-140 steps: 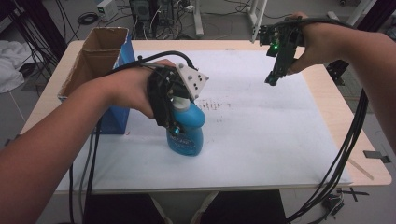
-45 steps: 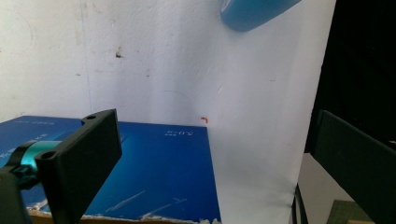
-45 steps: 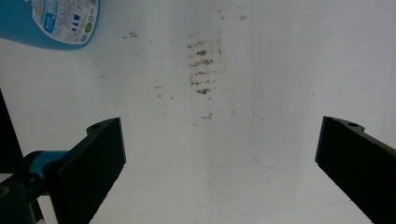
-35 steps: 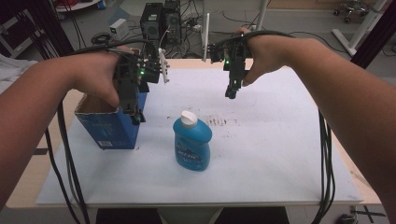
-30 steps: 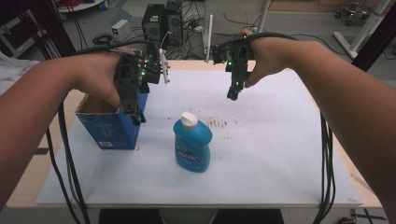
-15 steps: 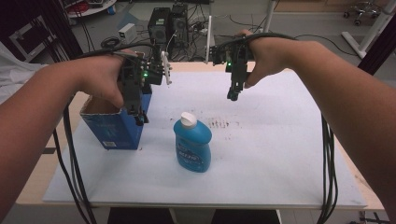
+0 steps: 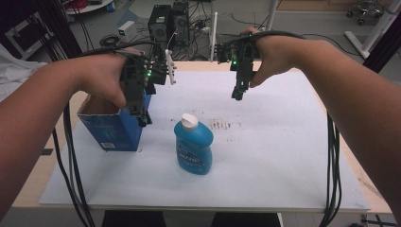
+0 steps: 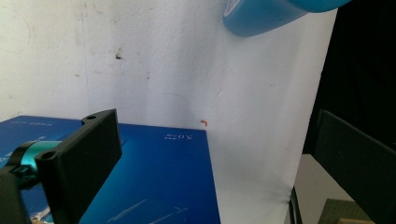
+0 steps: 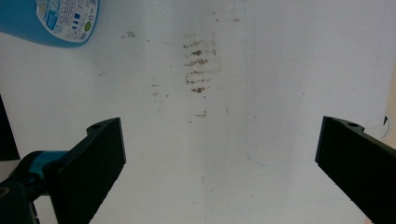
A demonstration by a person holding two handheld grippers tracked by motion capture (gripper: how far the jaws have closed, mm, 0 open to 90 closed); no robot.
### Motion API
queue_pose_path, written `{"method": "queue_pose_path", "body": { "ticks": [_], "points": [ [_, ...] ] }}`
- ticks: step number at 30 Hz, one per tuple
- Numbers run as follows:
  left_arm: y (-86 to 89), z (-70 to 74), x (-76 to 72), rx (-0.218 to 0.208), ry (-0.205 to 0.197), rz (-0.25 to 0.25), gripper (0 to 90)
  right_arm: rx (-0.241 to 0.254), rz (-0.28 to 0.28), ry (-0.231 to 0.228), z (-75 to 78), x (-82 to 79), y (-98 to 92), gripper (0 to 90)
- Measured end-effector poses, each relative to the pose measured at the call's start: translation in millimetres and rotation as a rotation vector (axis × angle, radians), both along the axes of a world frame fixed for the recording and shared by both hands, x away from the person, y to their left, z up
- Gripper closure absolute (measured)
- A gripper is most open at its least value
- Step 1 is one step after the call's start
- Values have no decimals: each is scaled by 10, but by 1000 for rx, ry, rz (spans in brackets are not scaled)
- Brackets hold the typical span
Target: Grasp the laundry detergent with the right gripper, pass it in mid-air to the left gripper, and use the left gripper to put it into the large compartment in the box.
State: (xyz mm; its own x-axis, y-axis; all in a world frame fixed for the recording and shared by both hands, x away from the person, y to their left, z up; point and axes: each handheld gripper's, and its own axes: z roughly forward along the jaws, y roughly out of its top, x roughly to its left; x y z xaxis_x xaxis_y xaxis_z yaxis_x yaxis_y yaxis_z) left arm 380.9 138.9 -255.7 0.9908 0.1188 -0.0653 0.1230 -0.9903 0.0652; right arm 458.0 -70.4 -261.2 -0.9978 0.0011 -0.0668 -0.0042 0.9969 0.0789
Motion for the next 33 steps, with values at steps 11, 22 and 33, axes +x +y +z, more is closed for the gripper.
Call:
{"method": "queue_pose_path", "body": {
  "ticks": [11,22,33],
  "points": [
    [55,10,-24,5,-11,5,17,18,-25,-8,35,2,-82,10],
    [50,0,-79,26,-11,-3,18,112,-68,2,58,-244,-393,9],
    [47,-10,-120,20,-13,-13,17,187,-105,13,-59,-565,-641,9]
  ]
}}
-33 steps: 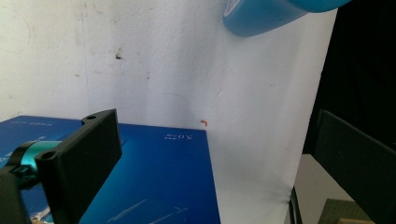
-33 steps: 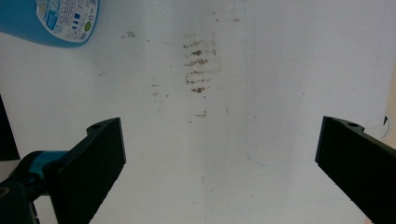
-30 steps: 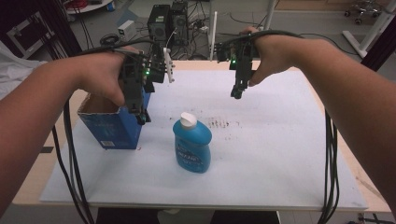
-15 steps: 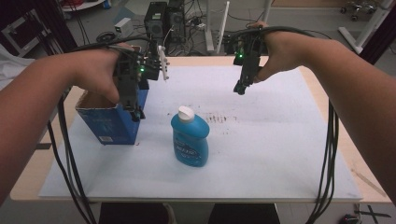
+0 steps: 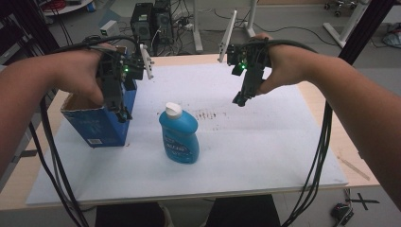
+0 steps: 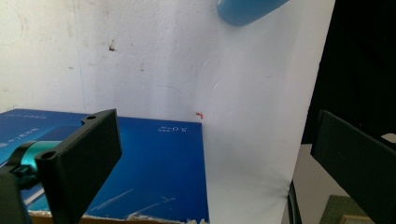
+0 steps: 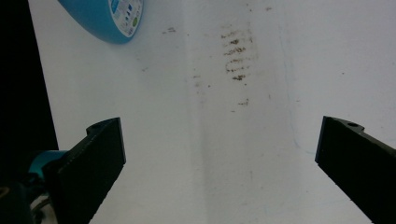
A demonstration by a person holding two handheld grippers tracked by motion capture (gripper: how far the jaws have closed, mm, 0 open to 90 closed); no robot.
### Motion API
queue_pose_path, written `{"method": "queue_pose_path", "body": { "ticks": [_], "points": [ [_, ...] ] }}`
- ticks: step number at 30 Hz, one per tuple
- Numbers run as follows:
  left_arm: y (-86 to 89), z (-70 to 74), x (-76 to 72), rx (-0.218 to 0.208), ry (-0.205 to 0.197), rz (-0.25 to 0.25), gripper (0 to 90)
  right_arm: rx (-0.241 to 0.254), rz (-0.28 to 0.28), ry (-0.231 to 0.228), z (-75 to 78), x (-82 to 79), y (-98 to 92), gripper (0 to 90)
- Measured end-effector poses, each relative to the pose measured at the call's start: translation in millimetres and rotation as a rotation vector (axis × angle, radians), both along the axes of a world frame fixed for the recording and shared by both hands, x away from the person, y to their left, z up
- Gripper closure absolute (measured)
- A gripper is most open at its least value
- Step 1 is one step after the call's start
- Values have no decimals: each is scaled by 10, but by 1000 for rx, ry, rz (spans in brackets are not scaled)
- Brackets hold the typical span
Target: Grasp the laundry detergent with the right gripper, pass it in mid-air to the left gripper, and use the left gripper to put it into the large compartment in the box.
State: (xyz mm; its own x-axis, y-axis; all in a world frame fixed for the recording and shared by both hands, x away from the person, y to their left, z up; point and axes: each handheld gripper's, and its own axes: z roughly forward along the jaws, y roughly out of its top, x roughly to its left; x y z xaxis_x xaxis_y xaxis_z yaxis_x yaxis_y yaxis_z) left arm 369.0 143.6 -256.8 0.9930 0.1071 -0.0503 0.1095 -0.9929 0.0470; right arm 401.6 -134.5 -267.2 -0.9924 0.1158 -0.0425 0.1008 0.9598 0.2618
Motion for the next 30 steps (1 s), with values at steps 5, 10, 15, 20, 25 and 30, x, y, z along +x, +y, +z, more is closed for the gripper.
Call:
{"method": "queue_pose_path", "body": {
  "ticks": [5,10,15,20,25,30],
  "points": [
    [-13,7,-5,-4,-4,-5,18,67,-12,4,-68,-126,-85,9],
    [-25,-7,-4,-1,-1,-8,18,157,-21,26,-167,-237,-149,10],
    [-38,-24,-11,-7,-1,-14,17,230,-46,33,-345,-348,-187,10],
    [-42,-32,-14,-3,3,-18,18,310,-65,47,-547,-435,-215,10],
    [-26,-27,-16,-8,0,-14,18,372,-87,68,-713,-520,-215,10],
    [-32,-25,-21,-7,3,-18,18,415,-88,84,-854,-588,-174,10]
  ]
}}
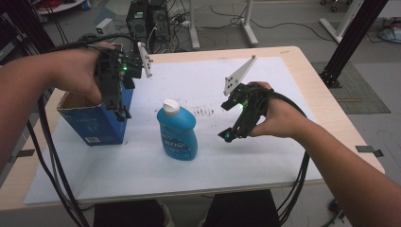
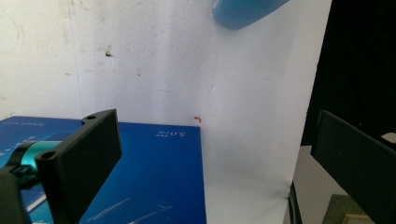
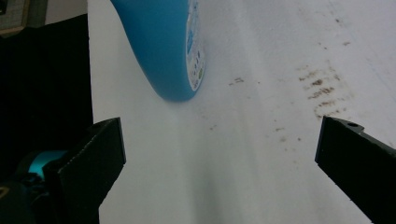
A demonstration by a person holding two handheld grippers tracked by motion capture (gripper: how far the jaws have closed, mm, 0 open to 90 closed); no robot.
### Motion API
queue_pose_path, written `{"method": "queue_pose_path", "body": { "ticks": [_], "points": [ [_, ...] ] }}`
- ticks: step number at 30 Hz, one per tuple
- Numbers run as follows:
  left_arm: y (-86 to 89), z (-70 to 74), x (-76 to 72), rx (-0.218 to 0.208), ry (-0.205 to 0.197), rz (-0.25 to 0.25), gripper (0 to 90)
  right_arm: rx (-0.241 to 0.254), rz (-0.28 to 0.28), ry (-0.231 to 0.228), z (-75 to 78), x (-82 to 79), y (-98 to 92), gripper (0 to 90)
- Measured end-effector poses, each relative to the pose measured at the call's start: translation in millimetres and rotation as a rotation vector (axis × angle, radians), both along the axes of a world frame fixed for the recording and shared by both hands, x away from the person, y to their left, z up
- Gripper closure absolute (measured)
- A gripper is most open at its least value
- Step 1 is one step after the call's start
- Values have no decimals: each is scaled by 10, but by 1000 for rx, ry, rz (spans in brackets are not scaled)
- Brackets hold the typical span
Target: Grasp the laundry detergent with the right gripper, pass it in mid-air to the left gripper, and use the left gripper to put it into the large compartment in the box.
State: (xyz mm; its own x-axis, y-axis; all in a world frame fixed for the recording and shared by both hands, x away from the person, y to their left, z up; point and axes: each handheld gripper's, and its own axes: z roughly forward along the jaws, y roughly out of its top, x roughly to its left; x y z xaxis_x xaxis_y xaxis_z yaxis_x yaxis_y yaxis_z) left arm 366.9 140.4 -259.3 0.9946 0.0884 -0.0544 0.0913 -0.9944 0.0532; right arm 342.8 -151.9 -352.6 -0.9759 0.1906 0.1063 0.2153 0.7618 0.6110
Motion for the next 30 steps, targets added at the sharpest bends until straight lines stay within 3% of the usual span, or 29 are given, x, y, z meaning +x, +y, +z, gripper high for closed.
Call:
{"method": "queue_pose_path", "body": {
  "ticks": [13,30],
  "points": [
    [-7,-8,20,3,1,-6,18,135,-10,1,-250,-121,139,10],
    [-14,-28,41,2,2,-7,18,279,-36,84,-536,-176,325,10]
  ]
}}
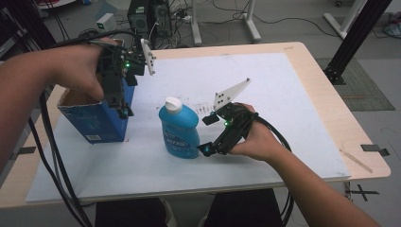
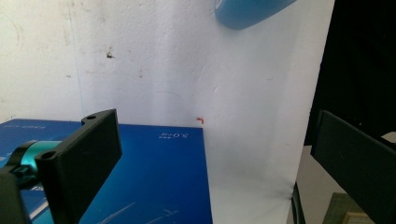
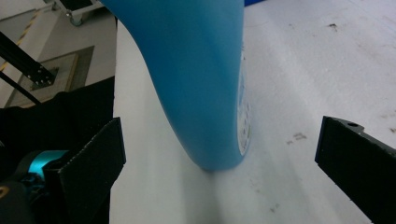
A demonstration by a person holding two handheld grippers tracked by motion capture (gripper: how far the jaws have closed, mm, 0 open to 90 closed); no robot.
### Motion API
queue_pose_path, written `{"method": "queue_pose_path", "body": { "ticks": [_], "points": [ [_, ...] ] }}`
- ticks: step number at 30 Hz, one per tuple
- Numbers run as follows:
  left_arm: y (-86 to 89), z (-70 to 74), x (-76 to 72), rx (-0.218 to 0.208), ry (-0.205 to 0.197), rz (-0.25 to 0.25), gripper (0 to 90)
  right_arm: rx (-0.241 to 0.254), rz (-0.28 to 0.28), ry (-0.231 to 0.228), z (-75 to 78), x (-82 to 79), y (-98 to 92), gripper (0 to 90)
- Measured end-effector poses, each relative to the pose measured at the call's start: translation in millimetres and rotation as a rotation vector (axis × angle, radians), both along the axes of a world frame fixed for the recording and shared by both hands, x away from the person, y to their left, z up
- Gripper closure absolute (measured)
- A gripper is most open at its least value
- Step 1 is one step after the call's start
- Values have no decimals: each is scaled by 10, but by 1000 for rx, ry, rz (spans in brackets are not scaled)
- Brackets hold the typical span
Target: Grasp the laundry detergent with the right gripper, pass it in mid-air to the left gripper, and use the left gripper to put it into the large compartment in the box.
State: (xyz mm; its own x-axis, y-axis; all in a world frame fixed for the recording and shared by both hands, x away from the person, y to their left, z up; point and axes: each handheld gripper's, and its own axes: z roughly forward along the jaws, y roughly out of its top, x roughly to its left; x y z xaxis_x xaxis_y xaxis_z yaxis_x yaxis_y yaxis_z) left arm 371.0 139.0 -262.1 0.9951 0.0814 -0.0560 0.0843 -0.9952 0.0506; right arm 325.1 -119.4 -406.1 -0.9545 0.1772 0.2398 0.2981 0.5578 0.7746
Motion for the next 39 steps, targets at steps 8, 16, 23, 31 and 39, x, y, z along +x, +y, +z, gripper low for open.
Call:
{"method": "queue_pose_path", "body": {
  "ticks": [8,16,23,31,39],
  "points": [
    [20,12,-27,-4,-3,5,18,28,5,8,-70,-19,136,10],
    [52,29,-45,-7,-8,5,18,65,3,-3,-110,-20,310,10],
    [86,26,-49,-8,-9,8,18,81,2,-19,-137,-40,403,10],
    [111,1,-50,-6,-4,11,17,109,-19,-50,-168,-57,442,24],
    [129,4,-59,-7,-5,13,17,137,-37,-95,-198,-73,455,130]
  ]
}}
